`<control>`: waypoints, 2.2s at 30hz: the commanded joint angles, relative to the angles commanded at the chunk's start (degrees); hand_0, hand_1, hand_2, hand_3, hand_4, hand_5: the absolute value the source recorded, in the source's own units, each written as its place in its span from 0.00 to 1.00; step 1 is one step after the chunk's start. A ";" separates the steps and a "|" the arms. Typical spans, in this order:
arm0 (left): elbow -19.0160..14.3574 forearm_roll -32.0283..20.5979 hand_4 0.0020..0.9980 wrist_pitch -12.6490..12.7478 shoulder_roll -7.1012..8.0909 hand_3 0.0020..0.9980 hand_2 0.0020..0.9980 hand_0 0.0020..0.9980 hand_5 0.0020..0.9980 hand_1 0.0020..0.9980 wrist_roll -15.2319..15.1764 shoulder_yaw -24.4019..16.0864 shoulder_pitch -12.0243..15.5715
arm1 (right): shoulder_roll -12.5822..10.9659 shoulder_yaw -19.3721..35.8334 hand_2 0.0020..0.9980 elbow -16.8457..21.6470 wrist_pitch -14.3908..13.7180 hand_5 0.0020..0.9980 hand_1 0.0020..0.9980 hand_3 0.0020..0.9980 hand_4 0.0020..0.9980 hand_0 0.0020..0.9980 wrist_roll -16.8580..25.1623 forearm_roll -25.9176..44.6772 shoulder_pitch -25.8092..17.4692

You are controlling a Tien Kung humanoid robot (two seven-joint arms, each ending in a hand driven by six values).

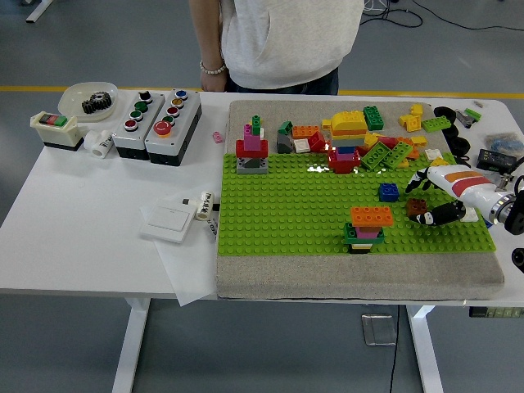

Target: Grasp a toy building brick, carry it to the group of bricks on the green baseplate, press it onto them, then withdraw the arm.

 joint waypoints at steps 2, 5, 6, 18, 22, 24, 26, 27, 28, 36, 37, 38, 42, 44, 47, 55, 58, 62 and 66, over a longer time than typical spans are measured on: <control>-0.03 -0.02 0.75 0.03 0.02 0.65 0.74 0.67 0.64 0.62 0.01 0.04 0.02 | 0.13 -0.06 0.66 -0.44 0.19 0.35 0.60 0.61 0.86 0.57 -0.12 0.10 0.02; -0.06 -0.03 0.75 0.07 0.03 0.65 0.74 0.67 0.64 0.62 0.00 0.08 0.00 | 0.27 -0.15 0.65 -0.97 0.36 0.36 0.59 0.60 0.86 0.56 -0.24 0.18 0.05; -0.07 -0.02 0.75 0.08 0.03 0.65 0.74 0.67 0.64 0.62 -0.01 0.08 -0.01 | 0.30 -0.17 0.65 -1.05 0.38 0.36 0.59 0.60 0.86 0.56 -0.25 0.19 0.06; -0.13 -0.03 0.75 0.14 0.10 0.65 0.74 0.67 0.64 0.61 -0.13 0.27 -0.46 | 0.76 -0.14 0.66 -2.66 0.04 0.36 0.60 0.61 0.87 0.56 -0.46 0.33 0.57; -0.12 -0.17 0.75 0.35 0.11 0.65 0.74 0.67 0.64 0.61 -0.24 0.36 -0.53 | 0.83 -0.18 0.66 -3.06 0.29 0.37 0.59 0.60 0.86 0.56 -0.78 -0.20 0.62; -0.13 -0.08 0.75 0.35 0.10 0.65 0.74 0.67 0.64 0.61 -0.20 0.33 -0.58 | 0.93 -0.27 0.66 -3.21 0.32 0.37 0.59 0.60 0.86 0.56 -0.91 -0.52 0.64; -0.14 -0.03 0.75 0.36 0.10 0.65 0.74 0.67 0.64 0.61 -0.18 0.32 -0.62 | 0.99 -0.45 0.66 -3.23 0.39 0.37 0.59 0.60 0.86 0.56 -0.98 -0.88 0.68; -0.14 -0.04 0.75 0.38 0.10 0.65 0.74 0.67 0.64 0.61 -0.18 0.33 -0.63 | 1.00 -0.52 0.66 -3.25 0.45 0.37 0.59 0.60 0.86 0.56 -0.99 -1.04 0.70; -0.14 -0.02 0.75 0.39 0.10 0.65 0.74 0.67 0.64 0.61 -0.18 0.33 -0.66 | 0.99 -0.63 0.66 -3.26 0.56 0.39 0.59 0.60 0.86 0.56 -1.04 -1.23 0.75; -0.16 0.11 0.75 0.43 0.14 0.65 0.74 0.67 0.64 0.61 -0.16 0.31 -0.79 | 0.99 -1.11 0.66 -3.61 0.67 0.40 0.59 0.60 0.86 0.56 -1.21 -1.92 1.06; -0.16 0.07 0.75 0.46 0.14 0.65 0.74 0.67 0.64 0.61 -0.18 0.33 -0.81 | 1.04 -1.15 0.66 -3.68 0.70 0.40 0.59 0.60 0.86 0.56 -1.26 -1.98 1.09; -0.16 0.10 0.75 0.50 0.15 0.65 0.74 0.67 0.64 0.61 -0.17 0.34 -0.83 | 1.07 -1.15 0.66 -3.75 0.75 0.40 0.59 0.60 0.86 0.56 -1.28 -2.00 1.10; -0.15 0.13 0.75 0.65 0.20 0.65 0.74 0.67 0.64 0.61 -0.20 0.36 -0.95 | 1.08 -1.06 0.65 -3.90 0.91 0.41 0.58 0.58 0.86 0.54 -1.37 -2.19 1.17; -0.16 0.13 0.75 0.77 0.21 0.65 0.74 0.67 0.64 0.61 -0.22 0.41 -1.06 | 1.07 -0.99 0.65 -3.94 0.83 0.41 0.58 0.58 0.86 0.54 -1.38 -2.23 1.17; -0.17 0.12 0.75 0.87 0.21 0.65 0.74 0.68 0.64 0.61 -0.26 0.42 -1.15 | 1.07 -0.95 0.63 -3.99 0.59 0.43 0.57 0.58 0.86 0.52 -1.36 -2.24 1.15; -0.18 0.29 0.75 0.81 0.16 0.65 0.74 0.68 0.64 0.61 -0.25 0.36 -1.27 | 1.14 -1.33 0.59 -4.18 0.00 0.49 0.53 0.55 0.85 0.47 -1.35 -2.04 1.06; -0.17 0.34 0.75 0.77 0.16 0.65 0.74 0.68 0.64 0.61 -0.24 0.32 -1.26 | 1.20 -1.39 0.59 -4.24 0.10 0.51 0.52 0.55 0.84 0.44 -1.43 -1.94 0.99; -0.16 0.34 0.75 0.76 0.17 0.65 0.74 0.68 0.64 0.61 -0.24 0.33 -1.28 | 1.20 -1.52 0.59 -4.26 0.10 0.51 0.52 0.55 0.84 0.44 -1.44 -2.06 0.93; -0.17 0.35 0.75 0.75 0.17 0.65 0.74 0.68 0.64 0.61 -0.24 0.32 -1.29 | 1.27 -1.63 0.57 -4.39 -0.28 0.51 0.50 0.54 0.83 0.39 -1.28 -2.03 0.85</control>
